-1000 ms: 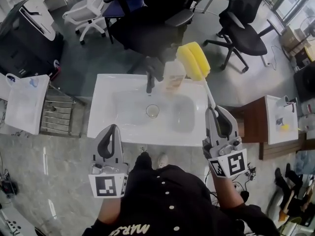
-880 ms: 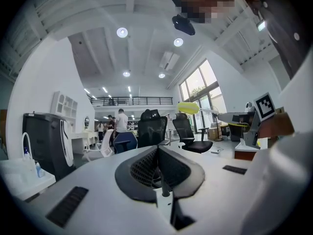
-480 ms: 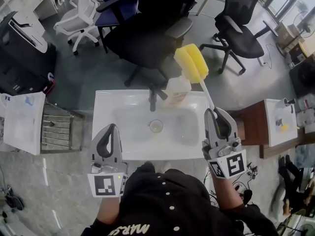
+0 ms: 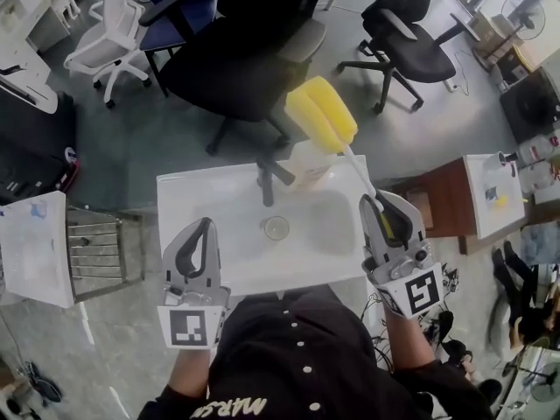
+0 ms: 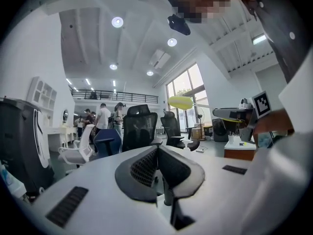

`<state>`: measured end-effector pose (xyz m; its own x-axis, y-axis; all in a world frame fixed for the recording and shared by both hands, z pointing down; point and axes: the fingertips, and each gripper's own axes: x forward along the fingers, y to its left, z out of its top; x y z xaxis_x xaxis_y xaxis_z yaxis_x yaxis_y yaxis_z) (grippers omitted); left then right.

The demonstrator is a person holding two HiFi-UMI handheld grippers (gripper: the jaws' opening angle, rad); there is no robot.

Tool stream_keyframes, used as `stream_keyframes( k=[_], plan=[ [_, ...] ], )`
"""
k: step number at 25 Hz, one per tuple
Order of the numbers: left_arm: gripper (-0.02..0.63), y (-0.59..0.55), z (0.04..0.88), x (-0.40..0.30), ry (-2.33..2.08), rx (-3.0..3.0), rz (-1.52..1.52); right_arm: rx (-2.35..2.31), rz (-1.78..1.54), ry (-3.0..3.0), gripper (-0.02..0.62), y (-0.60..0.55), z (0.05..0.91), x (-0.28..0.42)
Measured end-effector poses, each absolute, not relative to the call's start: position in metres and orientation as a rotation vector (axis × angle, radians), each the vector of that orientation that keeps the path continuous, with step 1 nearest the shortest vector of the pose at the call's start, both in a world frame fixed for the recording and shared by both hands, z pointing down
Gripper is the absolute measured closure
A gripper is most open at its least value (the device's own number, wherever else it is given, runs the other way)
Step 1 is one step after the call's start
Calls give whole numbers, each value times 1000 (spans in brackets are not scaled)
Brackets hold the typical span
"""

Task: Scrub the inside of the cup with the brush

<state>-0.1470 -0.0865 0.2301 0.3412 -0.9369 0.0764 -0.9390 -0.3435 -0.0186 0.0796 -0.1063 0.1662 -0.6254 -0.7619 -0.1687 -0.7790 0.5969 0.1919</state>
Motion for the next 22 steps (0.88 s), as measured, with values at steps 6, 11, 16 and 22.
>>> stream_keyframes(
  k=[6, 11, 16, 22],
  plan=[
    [580, -100, 283, -118, -1572, 2686, 283, -1253, 442, 2894, 548, -114, 194, 94],
    [578, -106, 332, -83, -1318, 2877, 497, -1103, 574, 3100, 548, -119, 219, 108],
    [577, -108, 415, -66, -1118, 2908, 570, -758, 623, 3307, 548, -96, 263, 105],
    [575, -90, 532, -64, -911, 2766, 707, -458, 729, 3643, 547, -84, 350, 102]
  ],
)
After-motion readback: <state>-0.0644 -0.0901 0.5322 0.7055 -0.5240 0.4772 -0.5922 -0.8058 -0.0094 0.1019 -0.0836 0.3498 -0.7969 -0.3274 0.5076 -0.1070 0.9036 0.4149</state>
